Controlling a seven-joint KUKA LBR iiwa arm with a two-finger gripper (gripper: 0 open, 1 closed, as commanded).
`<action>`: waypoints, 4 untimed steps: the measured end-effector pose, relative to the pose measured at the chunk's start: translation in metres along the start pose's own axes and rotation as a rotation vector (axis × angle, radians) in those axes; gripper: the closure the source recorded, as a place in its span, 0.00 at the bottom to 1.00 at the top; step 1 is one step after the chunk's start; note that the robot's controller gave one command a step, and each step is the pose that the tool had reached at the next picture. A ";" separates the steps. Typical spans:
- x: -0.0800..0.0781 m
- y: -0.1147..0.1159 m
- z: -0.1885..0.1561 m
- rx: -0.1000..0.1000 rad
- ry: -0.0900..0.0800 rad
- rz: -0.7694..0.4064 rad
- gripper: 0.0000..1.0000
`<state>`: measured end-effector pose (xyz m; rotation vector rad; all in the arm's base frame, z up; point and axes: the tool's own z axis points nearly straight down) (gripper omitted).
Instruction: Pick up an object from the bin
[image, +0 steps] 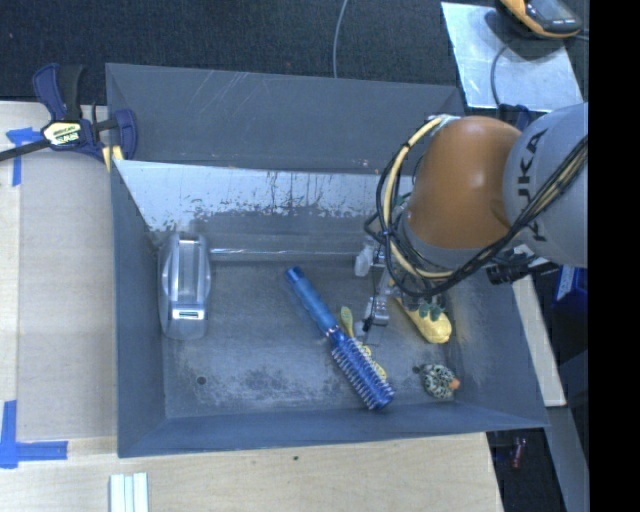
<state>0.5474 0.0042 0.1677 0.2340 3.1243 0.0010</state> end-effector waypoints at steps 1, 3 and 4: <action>0.048 0.020 0.007 0.001 -0.004 -0.004 0.00; 0.004 -0.010 0.099 -0.001 -0.006 0.182 0.00; 0.030 0.017 0.097 -0.003 -0.011 0.242 1.00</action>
Offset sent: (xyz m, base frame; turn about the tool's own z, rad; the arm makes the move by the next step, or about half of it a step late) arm -0.0191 0.0199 -0.0428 0.1675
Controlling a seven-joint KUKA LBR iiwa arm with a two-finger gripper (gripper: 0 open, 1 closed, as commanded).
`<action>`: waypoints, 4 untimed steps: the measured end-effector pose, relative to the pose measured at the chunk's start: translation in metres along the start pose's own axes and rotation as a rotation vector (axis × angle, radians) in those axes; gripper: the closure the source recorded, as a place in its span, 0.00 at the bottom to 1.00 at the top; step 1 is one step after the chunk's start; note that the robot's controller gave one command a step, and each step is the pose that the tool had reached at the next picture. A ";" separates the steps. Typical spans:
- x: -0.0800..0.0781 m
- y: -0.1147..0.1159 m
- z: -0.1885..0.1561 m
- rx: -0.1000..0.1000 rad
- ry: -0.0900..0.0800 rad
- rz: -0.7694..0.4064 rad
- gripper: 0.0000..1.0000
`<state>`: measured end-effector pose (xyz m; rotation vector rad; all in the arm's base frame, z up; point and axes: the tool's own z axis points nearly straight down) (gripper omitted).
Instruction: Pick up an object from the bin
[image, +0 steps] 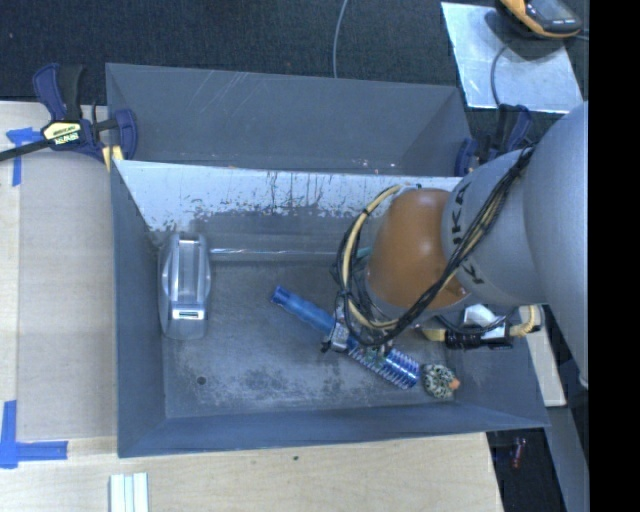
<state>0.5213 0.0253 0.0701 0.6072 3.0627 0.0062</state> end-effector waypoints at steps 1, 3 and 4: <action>0.000 0.000 0.000 0.000 0.000 0.000 1.00; 0.000 -0.001 -0.046 0.002 0.002 -0.002 1.00; 0.000 -0.001 -0.090 0.004 0.007 -0.003 1.00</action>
Offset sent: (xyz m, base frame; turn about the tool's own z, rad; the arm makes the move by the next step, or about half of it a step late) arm 0.0000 -0.0002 0.0498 -0.0003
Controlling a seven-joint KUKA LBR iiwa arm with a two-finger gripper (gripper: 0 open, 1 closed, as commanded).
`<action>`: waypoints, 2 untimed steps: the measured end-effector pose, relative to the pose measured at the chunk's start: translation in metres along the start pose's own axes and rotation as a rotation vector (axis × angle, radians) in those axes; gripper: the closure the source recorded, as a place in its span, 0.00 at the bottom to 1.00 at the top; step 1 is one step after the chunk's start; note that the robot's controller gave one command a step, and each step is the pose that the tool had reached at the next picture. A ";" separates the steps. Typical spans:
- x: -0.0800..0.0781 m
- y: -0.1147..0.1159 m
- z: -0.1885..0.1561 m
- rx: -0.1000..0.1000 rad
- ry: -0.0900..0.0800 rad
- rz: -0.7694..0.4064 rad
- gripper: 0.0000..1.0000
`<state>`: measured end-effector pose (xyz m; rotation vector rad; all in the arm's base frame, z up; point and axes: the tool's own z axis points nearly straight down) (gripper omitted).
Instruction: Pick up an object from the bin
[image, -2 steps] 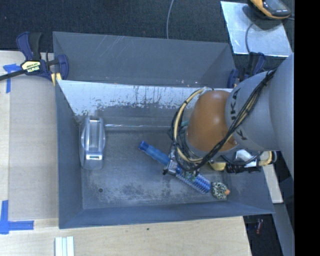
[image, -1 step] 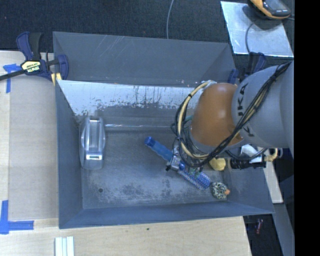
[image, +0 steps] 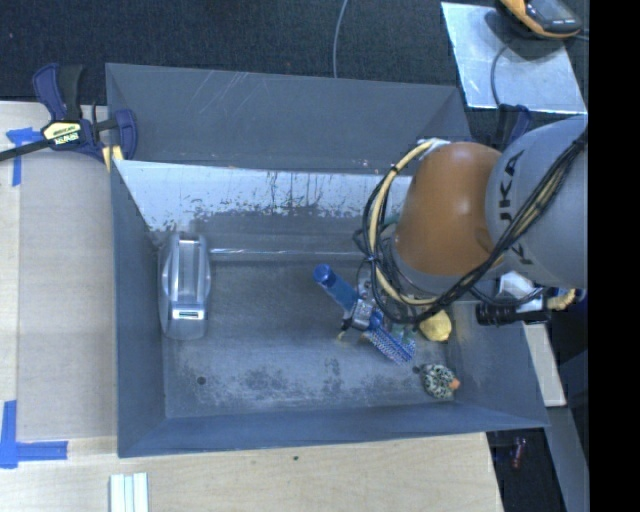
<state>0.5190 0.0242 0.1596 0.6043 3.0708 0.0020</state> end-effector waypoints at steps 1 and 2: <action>-0.001 0.001 -0.050 -0.002 -0.004 0.000 1.00; -0.003 0.001 -0.071 -0.005 -0.011 -0.002 1.00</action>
Offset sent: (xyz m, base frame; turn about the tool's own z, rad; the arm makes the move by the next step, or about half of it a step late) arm 0.0009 0.0002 0.0599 -0.0002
